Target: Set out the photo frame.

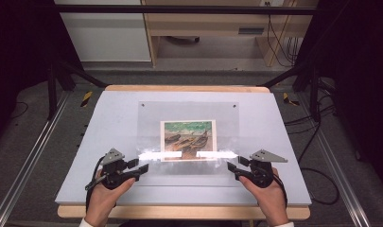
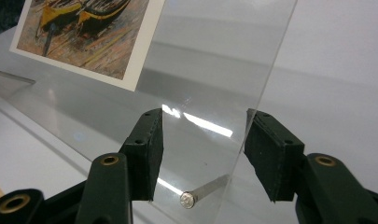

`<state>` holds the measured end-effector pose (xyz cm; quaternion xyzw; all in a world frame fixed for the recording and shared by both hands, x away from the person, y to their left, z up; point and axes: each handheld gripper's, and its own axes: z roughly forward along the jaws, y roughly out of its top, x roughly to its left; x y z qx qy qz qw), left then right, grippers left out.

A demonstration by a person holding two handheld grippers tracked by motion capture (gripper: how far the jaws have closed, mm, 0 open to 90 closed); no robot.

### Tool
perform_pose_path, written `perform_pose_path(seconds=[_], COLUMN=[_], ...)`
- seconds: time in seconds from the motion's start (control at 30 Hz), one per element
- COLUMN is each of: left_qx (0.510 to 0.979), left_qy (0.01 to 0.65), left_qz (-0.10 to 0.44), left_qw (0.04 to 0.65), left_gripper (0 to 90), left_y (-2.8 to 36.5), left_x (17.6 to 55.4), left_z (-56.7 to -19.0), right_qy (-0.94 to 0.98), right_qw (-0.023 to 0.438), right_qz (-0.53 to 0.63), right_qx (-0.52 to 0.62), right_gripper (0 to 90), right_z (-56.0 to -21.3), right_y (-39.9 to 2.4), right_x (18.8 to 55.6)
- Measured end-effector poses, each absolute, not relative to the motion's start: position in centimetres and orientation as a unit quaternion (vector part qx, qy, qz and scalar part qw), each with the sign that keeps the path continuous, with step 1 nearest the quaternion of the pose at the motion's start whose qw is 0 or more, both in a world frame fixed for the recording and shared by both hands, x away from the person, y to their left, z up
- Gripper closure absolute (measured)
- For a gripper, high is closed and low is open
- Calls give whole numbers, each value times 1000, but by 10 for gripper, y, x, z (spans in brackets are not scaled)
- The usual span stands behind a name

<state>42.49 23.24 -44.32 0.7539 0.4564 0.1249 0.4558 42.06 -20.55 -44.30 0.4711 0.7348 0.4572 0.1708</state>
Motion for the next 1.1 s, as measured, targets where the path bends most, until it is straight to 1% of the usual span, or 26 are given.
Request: perform_pose_path(seconds=[0.67, 1.1], left_qx=[760, 764], left_qy=[452, 450], left_qz=[129, 131], left_qw=[449, 444], left_gripper=[522, 541], left_y=[233, 233], left_x=[420, 417], left_z=[-442, -442], right_qy=[738, 740], right_qw=[174, 178], right_qz=[455, 450], right_qx=[468, 467], right_gripper=[529, 546], right_z=[-443, -443], right_y=[-208, -208], right_x=[413, 410])
